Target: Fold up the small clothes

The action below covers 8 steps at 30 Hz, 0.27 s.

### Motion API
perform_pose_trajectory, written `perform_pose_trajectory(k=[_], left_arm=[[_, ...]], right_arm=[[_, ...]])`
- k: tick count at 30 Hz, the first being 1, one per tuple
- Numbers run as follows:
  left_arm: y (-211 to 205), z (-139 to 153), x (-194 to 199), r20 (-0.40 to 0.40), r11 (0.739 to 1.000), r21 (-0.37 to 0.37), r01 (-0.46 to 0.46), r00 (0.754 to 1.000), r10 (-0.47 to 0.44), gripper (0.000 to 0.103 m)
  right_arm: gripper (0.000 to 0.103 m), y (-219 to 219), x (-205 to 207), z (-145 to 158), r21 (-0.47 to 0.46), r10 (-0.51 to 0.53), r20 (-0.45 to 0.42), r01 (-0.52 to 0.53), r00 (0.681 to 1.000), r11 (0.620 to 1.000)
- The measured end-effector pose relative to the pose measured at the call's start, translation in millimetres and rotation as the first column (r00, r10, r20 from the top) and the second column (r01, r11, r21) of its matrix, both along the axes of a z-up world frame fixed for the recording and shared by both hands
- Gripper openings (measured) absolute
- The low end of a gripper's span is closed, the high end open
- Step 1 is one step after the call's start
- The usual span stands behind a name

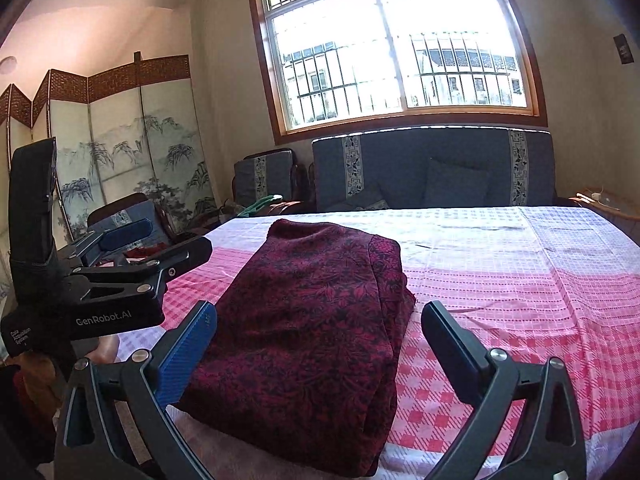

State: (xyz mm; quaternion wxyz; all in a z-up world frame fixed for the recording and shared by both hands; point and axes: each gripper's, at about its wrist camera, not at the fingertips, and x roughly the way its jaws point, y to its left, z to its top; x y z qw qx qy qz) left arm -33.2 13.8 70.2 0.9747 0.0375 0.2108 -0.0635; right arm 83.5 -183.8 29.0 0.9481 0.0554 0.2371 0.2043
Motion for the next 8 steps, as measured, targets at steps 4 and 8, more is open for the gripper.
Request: perform_pose_trajectory(k=[4,8], left_arm=[[-0.6,-9.7,6.8,-0.029,1.0,0.006,-0.015,0.999,0.016,0.103],[-2.5,-15.9,13.6,-0.068,1.0,0.014,-0.005,0.998,0.006,0.103]], right_arm=[[0.103,0.9,0.8,-5.3,-0.001,0.005,-0.024,-0.005,1.0,1.0],[0.103,3.5,-0.6,-6.8,-0.011,0.01,-0.028,-0.01,1.0,1.0]])
